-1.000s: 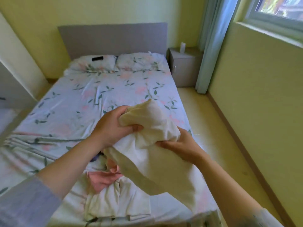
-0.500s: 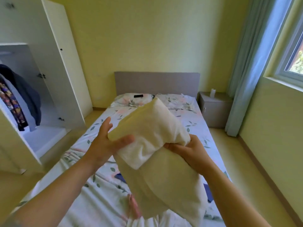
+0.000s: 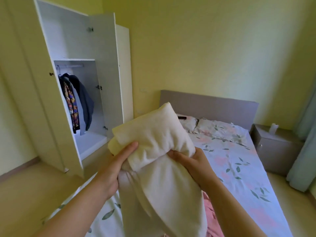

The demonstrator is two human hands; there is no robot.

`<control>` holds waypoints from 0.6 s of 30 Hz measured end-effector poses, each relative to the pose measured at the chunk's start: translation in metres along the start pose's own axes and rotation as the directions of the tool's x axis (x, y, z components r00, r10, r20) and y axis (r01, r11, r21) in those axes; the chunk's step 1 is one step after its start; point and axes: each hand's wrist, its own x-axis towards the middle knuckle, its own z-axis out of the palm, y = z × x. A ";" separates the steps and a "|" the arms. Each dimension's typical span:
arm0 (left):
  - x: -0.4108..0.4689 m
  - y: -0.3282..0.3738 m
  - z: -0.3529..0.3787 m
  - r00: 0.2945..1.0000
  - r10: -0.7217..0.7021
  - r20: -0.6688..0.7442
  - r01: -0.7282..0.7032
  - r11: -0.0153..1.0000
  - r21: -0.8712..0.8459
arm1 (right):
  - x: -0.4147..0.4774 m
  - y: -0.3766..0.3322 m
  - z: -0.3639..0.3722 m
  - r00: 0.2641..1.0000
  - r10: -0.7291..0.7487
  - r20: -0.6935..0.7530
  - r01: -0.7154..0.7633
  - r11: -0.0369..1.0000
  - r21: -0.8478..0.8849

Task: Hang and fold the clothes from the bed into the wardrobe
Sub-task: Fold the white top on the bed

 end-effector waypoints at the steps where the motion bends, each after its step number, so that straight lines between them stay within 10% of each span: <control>1: 0.005 0.004 -0.002 1.000 -0.008 0.017 0.007 1.000 0.030 | 0.013 0.000 0.003 1.000 -0.008 0.020 0.008 1.000 0.014; 8: 0.033 0.016 -0.029 0.975 0.174 -0.139 -0.103 0.906 0.411 | 0.093 0.006 0.036 0.980 -0.046 0.196 0.033 0.997 0.069; 18: 0.044 0.047 -0.137 0.768 0.386 -0.510 -0.197 0.901 0.387 | 0.154 0.004 0.165 0.879 -0.033 0.475 -0.001 0.998 0.070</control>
